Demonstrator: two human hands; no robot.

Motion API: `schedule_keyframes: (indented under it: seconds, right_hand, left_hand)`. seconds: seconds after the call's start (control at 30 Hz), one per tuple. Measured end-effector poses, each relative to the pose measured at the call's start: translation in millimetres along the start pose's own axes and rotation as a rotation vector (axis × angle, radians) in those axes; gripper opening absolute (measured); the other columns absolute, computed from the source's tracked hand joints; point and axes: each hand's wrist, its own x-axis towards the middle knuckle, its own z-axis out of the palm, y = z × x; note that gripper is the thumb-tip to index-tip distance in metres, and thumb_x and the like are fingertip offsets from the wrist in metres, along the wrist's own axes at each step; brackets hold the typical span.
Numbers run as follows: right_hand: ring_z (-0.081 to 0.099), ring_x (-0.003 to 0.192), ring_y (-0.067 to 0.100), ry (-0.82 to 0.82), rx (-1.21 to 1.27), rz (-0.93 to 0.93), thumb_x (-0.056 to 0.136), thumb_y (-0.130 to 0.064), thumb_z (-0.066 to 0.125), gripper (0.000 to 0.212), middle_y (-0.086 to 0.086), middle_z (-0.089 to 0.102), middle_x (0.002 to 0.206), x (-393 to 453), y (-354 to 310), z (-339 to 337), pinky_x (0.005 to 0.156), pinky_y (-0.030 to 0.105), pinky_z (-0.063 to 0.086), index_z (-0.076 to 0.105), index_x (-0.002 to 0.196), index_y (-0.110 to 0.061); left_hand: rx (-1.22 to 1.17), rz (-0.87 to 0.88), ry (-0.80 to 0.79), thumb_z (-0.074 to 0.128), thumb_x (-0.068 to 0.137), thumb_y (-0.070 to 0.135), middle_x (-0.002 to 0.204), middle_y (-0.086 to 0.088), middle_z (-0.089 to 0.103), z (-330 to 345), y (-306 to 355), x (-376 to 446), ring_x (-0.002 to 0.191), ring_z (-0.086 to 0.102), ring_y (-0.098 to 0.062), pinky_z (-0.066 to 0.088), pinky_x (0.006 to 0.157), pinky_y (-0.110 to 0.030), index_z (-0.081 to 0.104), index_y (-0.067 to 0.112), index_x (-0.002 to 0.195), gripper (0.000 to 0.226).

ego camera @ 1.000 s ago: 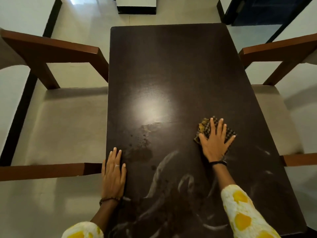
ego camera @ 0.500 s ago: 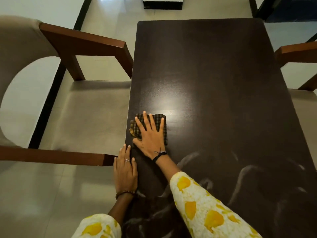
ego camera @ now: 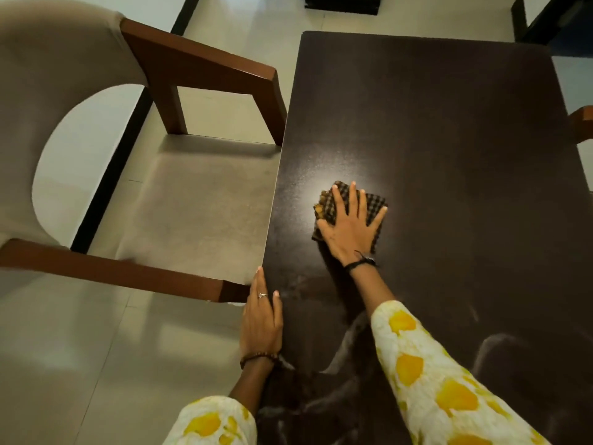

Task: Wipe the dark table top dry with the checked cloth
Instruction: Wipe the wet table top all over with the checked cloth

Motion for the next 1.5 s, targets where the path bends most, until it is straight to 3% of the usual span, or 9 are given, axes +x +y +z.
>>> schedule_keyframes:
  seconds: [0.23, 0.53, 0.7, 0.8, 0.9, 1.1, 1.27, 1.37, 1.5]
  right_hand:
    - [-0.002, 0.147, 0.022, -0.098, -0.071, -0.320, 0.088, -0.054, 0.042, 0.071, 0.002, 0.000, 0.160, -19, -71, 23, 0.109, 0.061, -0.012, 0.012, 0.148, -0.033]
    - [-0.006, 0.144, 0.014, -0.230, -0.154, -0.674, 0.082, -0.052, 0.031, 0.068, -0.007, 0.000, 0.159, -94, 7, 12, 0.110, 0.053, -0.018, 0.012, 0.147, -0.041]
    - [-0.004, 0.146, 0.016, -0.234, -0.179, -0.559, 0.090, -0.050, 0.042, 0.067, -0.007, -0.003, 0.159, -41, 33, -11, 0.110, 0.054, -0.016, 0.003, 0.144, -0.045]
    - [-0.004, 0.146, 0.018, -0.217, -0.115, -0.416, 0.092, -0.048, 0.041, 0.063, -0.004, -0.003, 0.159, -7, 9, -13, 0.110, 0.058, -0.013, 0.008, 0.146, -0.042]
    - [-0.006, 0.146, 0.021, -0.221, -0.150, -0.457, 0.093, -0.048, 0.039, 0.063, -0.002, -0.004, 0.160, -1, -28, -4, 0.109, 0.061, -0.011, 0.008, 0.147, -0.039]
    - [-0.004, 0.147, 0.018, -0.269, -0.175, -0.774, 0.089, -0.041, 0.043, 0.064, -0.004, -0.002, 0.160, -71, -36, 16, 0.110, 0.059, -0.013, 0.014, 0.147, -0.041]
    - [-0.012, 0.144, 0.013, -0.305, -0.178, -0.750, 0.086, -0.038, 0.044, 0.069, -0.009, -0.006, 0.158, -102, 19, 3, 0.110, 0.054, -0.018, 0.011, 0.146, -0.045]
    - [-0.010, 0.145, 0.013, -0.307, -0.207, -0.659, 0.083, -0.044, 0.033, 0.068, -0.013, -0.010, 0.155, -107, 49, -10, 0.110, 0.051, -0.019, 0.002, 0.143, -0.049]
    - [0.012, 0.145, 0.017, -0.256, -0.203, -0.503, 0.078, -0.054, 0.021, 0.067, -0.009, 0.004, 0.158, -101, 39, -13, 0.112, 0.057, 0.002, 0.013, 0.144, -0.048]
  left_hand:
    - [-0.056, -0.078, 0.024, 0.036, 0.097, 0.017, 0.147, 0.000, 0.034, -1, -1, -2, 0.120, 0.049, -0.022, 0.045, 0.078, -0.028, 0.022, 0.022, 0.143, 0.049]
    - [0.010, -0.185, -0.006, 0.034, 0.096, 0.020, 0.144, 0.000, 0.040, -4, 4, -6, 0.096, 0.060, -0.035, 0.046, 0.070, -0.037, 0.023, 0.027, 0.143, 0.048]
    - [-0.001, -0.212, -0.033, 0.033, 0.097, 0.020, 0.144, 0.001, 0.040, -7, 4, -3, 0.083, 0.060, -0.037, 0.046, 0.067, -0.040, 0.020, 0.028, 0.143, 0.049]
    - [0.022, -0.217, -0.040, 0.032, 0.097, 0.022, 0.145, 0.002, 0.039, -8, 4, -4, 0.081, 0.061, -0.038, 0.047, 0.067, -0.041, 0.018, 0.029, 0.144, 0.050]
    - [0.041, -0.217, -0.024, 0.033, 0.097, 0.022, 0.145, 0.003, 0.039, -8, 4, -4, 0.079, 0.061, -0.039, 0.045, 0.064, -0.039, 0.019, 0.029, 0.143, 0.049]
    - [0.075, -0.234, -0.032, 0.035, 0.096, 0.023, 0.146, 0.001, 0.037, -8, 2, -5, 0.094, 0.059, -0.041, 0.045, 0.071, -0.042, 0.023, 0.023, 0.143, 0.049]
    - [0.052, -0.190, -0.018, 0.033, 0.096, 0.024, 0.150, 0.008, 0.028, -8, 3, -5, 0.092, 0.061, -0.036, 0.043, 0.066, -0.037, 0.014, 0.031, 0.144, 0.052]
    - [0.023, -0.135, -0.012, 0.032, 0.097, 0.023, 0.151, 0.010, 0.025, -7, 3, -3, 0.111, 0.055, -0.027, 0.045, 0.072, -0.037, 0.013, 0.031, 0.144, 0.052]
    - [-0.023, -0.076, -0.012, 0.032, 0.097, 0.021, 0.152, 0.007, 0.024, -5, 1, -1, 0.131, 0.036, -0.015, 0.044, 0.086, -0.037, 0.013, 0.028, 0.145, 0.052]
